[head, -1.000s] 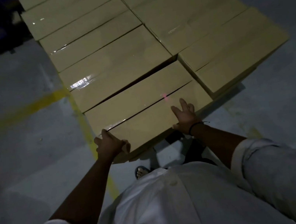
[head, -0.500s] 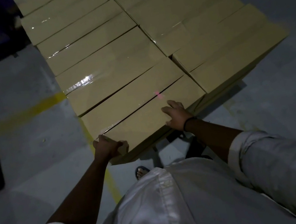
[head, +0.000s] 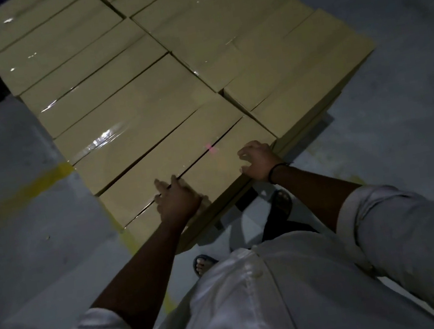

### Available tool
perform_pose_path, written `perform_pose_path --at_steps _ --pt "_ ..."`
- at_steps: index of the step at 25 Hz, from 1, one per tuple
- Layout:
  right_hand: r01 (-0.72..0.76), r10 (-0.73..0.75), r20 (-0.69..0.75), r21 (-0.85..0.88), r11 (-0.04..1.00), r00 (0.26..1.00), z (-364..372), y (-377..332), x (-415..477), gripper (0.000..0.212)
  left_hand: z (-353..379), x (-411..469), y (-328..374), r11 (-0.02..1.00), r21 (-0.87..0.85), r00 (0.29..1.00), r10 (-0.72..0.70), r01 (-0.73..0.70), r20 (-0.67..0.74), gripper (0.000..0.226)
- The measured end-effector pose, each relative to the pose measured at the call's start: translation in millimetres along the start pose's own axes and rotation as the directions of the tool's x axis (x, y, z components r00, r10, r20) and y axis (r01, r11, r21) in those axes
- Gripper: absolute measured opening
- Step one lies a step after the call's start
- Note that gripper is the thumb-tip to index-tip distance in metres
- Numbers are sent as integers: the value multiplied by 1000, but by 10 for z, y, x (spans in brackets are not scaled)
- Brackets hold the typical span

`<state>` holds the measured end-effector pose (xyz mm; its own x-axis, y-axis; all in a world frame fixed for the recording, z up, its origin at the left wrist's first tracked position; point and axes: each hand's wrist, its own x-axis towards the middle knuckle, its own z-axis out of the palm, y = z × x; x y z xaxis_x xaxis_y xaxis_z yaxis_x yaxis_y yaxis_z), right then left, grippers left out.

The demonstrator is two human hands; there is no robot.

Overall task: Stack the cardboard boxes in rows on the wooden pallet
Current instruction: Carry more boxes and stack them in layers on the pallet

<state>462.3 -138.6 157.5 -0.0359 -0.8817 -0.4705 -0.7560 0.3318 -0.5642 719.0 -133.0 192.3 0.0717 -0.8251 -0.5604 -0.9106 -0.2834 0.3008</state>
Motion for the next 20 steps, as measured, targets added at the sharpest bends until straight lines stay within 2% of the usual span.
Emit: perform_pose_path --at_steps 4,8,13,20 --pt "-158 182 -136 172 972 974 -328 295 64 46 -34 286 755 977 82 979 190 -196 74 93" --pt "-310 344 -133 224 924 929 -640 552 157 54 -132 729 1430 941 157 954 290 -298 75 84" --pt "-295 339 -163 244 924 927 -834 806 341 70 -201 1249 2109 910 213 933 359 -356 26 78" --pt "-294 349 -131 321 901 928 -967 859 552 77 -87 1867 2737 862 228 890 452 -453 62 76"
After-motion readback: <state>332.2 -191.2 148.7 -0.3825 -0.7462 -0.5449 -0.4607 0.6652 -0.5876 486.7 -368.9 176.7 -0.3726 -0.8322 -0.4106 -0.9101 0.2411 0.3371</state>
